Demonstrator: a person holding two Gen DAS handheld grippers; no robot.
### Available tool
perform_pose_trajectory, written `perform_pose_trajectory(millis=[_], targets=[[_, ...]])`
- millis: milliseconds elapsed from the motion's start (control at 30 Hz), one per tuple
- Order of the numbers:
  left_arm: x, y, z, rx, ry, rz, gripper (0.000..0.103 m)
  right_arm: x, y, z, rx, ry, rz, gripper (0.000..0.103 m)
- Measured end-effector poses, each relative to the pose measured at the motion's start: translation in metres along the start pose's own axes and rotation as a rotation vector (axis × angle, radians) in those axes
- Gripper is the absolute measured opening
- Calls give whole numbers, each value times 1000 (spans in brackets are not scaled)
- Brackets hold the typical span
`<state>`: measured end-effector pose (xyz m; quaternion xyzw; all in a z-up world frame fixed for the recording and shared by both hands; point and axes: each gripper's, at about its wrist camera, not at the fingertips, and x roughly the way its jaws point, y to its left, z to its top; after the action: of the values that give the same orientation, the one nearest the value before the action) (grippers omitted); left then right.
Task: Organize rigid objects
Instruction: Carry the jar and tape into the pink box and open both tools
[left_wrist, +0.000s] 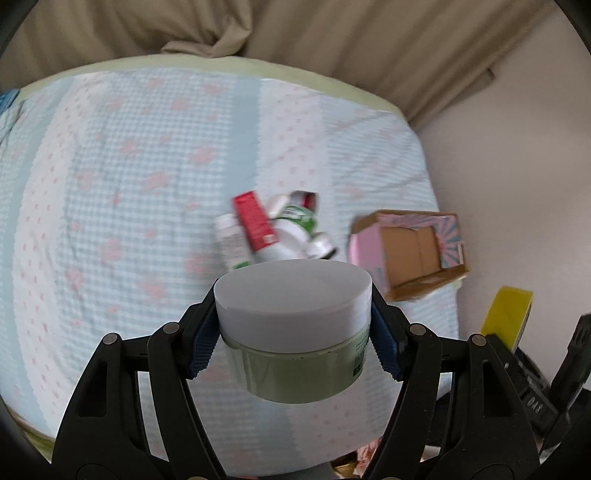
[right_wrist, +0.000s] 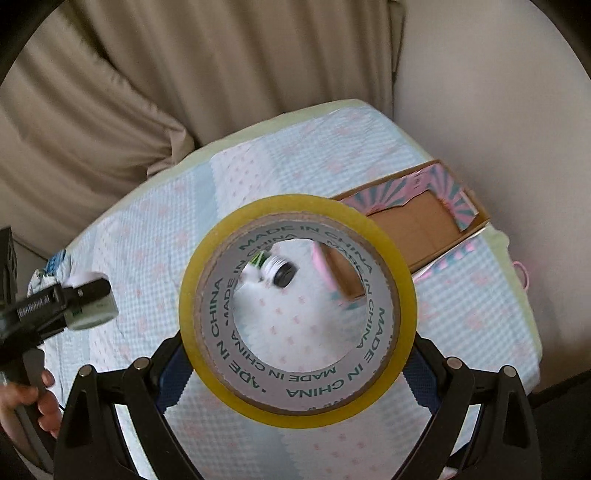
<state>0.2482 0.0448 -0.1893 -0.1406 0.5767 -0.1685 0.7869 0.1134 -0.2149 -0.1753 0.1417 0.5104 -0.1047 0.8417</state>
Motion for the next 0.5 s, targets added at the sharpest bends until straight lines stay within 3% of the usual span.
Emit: perform_pose_trajectory(millis=[200,500], targets=[[24,-80,-6,-27,-23,-4,68,3,-75,48,-48,26,11,95],[111,-186,-11,-68,35,32,68,64,-178,112,-148,137,8,95]])
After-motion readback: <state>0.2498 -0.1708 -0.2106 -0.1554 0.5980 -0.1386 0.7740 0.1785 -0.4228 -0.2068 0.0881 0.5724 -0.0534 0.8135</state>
